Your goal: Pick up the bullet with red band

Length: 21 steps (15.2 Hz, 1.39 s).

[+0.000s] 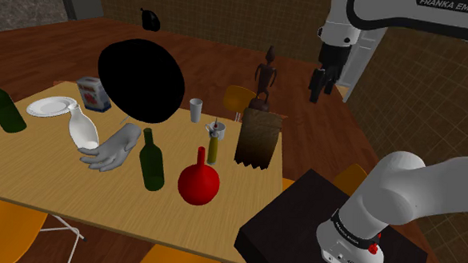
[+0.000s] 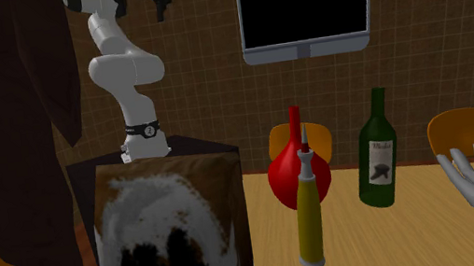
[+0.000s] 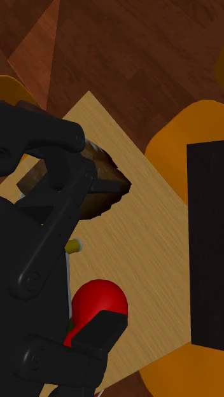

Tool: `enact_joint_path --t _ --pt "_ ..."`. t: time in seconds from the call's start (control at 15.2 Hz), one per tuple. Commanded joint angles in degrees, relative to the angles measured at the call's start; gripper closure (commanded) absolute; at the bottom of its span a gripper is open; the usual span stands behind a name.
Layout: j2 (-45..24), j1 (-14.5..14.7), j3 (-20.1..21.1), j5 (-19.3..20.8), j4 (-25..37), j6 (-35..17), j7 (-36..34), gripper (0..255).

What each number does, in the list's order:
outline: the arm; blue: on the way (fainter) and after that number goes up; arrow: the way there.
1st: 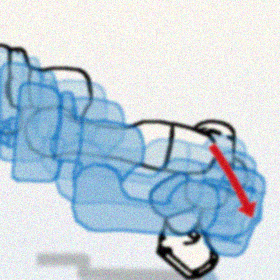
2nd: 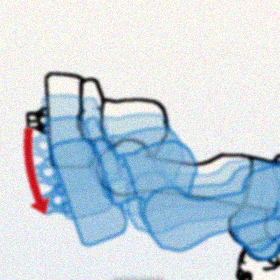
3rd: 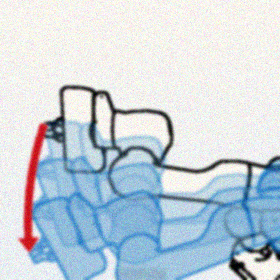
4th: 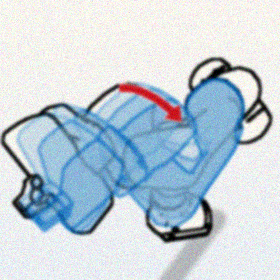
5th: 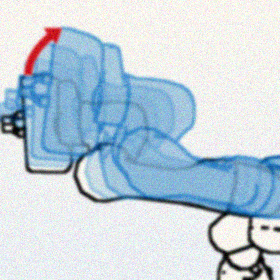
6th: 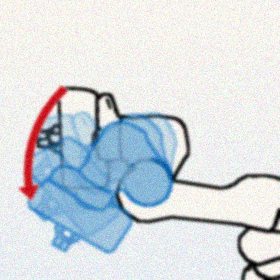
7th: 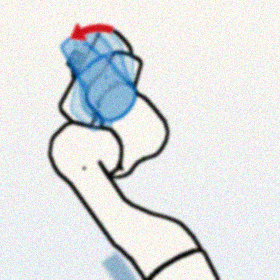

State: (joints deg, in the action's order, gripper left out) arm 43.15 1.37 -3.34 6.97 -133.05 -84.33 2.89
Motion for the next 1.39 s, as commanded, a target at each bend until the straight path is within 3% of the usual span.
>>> enact_joint_path --t 0.0,0.66,1.32 --pt "0.0 0.0 0.0 0.0 0.0 0.0 0.0 0" --pt "-11.4 1.0 1.3 -2.4 -7.0 -22.6 -5.6 0" --pt "-29.8 1.9 2.6 -3.9 -5.0 -43.4 -10.2 0"
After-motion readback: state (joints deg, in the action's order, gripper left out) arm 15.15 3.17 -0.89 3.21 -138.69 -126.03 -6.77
